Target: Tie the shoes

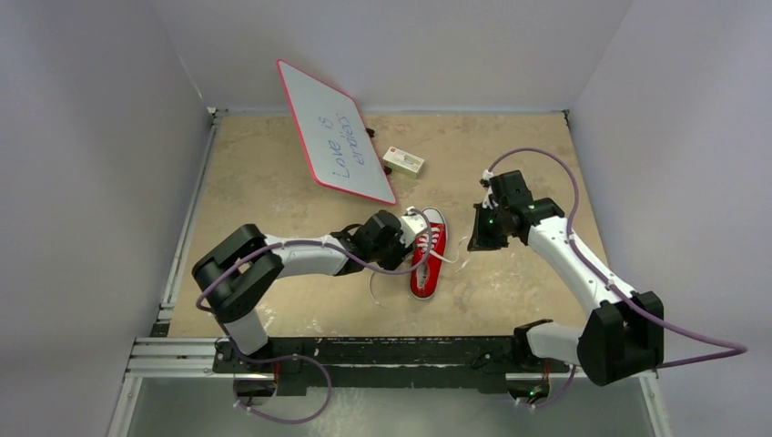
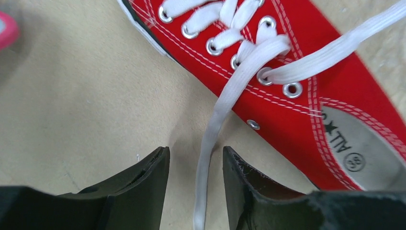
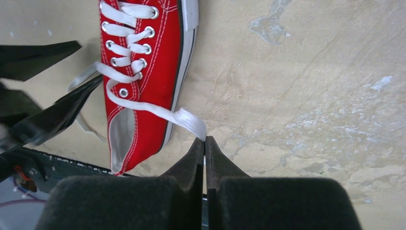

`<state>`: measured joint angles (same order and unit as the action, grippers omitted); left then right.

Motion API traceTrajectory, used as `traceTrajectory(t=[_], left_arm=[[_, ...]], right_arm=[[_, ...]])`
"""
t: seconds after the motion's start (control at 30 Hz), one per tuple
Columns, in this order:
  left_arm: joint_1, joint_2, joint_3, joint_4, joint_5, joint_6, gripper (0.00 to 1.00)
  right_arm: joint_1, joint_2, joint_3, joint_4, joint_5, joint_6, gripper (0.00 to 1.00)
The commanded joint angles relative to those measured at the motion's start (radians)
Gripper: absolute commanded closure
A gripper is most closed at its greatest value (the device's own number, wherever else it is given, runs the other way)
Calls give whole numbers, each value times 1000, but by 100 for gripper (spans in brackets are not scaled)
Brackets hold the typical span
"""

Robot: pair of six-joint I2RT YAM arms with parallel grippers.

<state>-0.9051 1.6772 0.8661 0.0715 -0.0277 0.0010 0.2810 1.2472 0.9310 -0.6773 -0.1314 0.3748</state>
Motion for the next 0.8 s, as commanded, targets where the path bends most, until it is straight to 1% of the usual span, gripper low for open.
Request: traceTrajectory(t=[0.0, 0.1, 0.13, 0.17, 0.27, 0.37, 0.47, 0.57, 0.67, 0.77], left_arm=[[9, 59, 38, 100, 62, 44, 56], [9, 89, 21, 157, 86, 18, 55], [9, 110, 24, 161, 85, 13, 56], [10, 118, 27, 159, 81, 10, 59], [12, 107, 51, 133, 69, 7, 78], [17, 55, 85, 77, 72, -7, 100], [37, -11, 105, 41, 135, -48, 100], [80, -52, 113, 48, 268, -90, 100], [107, -36, 138, 58, 406, -111, 100], [118, 21, 188, 55, 517, -129, 100]], right_arm=[[-1, -19, 5, 14, -65, 4, 100], [-1, -28, 6, 21, -82, 2, 100], [0, -27, 9, 21, -88, 2, 100], [0, -26, 15, 20, -96, -1, 100], [0, -34, 40, 18, -131, -27, 100], [-1, -74, 68, 15, -182, -72, 100], [-3, -127, 75, 31, -223, -73, 100], [-3, -181, 67, 70, -290, -99, 100], [-2, -229, 56, 123, -350, -95, 100], [-6, -240, 84, 150, -367, -55, 100]])
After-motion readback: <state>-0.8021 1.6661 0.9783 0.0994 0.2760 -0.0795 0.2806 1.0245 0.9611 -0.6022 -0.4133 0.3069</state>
